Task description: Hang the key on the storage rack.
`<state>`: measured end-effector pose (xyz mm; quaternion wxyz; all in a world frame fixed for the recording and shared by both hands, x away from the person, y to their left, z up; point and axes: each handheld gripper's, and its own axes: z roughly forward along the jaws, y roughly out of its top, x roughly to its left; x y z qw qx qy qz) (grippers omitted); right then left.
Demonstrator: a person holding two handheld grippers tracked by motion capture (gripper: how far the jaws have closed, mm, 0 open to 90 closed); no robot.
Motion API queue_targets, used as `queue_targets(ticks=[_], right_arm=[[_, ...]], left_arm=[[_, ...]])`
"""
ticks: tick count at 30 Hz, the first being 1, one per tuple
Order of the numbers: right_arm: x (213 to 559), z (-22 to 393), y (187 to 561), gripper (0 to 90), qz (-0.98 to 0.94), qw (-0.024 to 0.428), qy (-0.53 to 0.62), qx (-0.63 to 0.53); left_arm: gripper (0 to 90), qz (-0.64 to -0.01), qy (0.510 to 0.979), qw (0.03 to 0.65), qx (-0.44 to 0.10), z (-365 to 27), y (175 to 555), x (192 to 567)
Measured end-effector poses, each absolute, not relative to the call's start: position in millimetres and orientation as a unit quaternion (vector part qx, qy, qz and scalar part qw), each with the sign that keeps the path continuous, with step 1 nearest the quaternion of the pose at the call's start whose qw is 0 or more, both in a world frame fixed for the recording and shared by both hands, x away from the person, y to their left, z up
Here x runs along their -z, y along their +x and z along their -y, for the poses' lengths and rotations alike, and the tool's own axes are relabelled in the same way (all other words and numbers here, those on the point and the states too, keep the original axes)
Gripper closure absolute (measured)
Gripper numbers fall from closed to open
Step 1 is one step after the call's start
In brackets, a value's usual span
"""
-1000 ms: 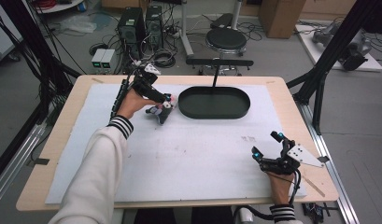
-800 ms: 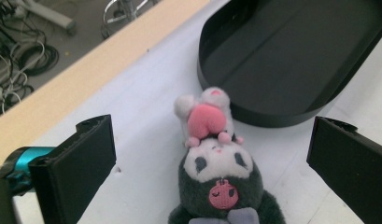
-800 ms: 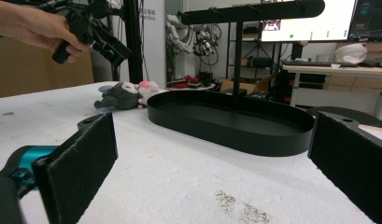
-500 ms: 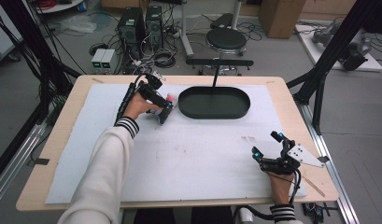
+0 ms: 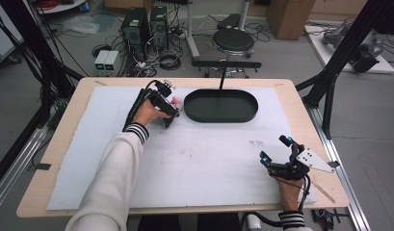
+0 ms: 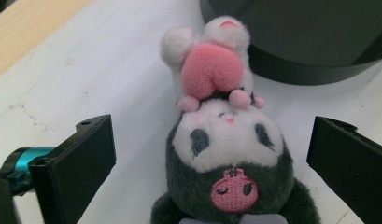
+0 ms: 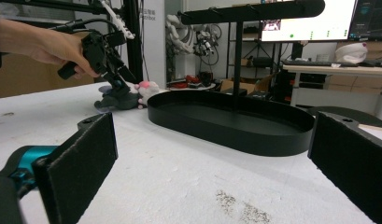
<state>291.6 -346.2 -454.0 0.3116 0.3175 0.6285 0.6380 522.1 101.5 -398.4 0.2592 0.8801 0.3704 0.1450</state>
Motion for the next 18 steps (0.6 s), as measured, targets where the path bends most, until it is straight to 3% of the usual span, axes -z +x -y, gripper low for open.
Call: queue_targets(ticks=[11, 14, 18], right_arm=[[453.9, 346.0, 291.2, 0.4, -0.630, 0.310, 0.318, -0.637], [454.0, 345.9, 291.5, 0.4, -0.630, 0.311, 0.317, -0.637], [453.9, 345.9, 291.4, 0.4, -0.630, 0.310, 0.317, -0.637]], left_arm=[[2.6, -0.373, 0.885, 0.242, -0.140, -97.8, 521.9, 403.0], [18.5, -0.370, 0.887, 0.243, -0.135, -98.3, 521.8, 401.8], [25.9, -0.368, 0.889, 0.242, -0.125, -96.6, 522.0, 404.1]])
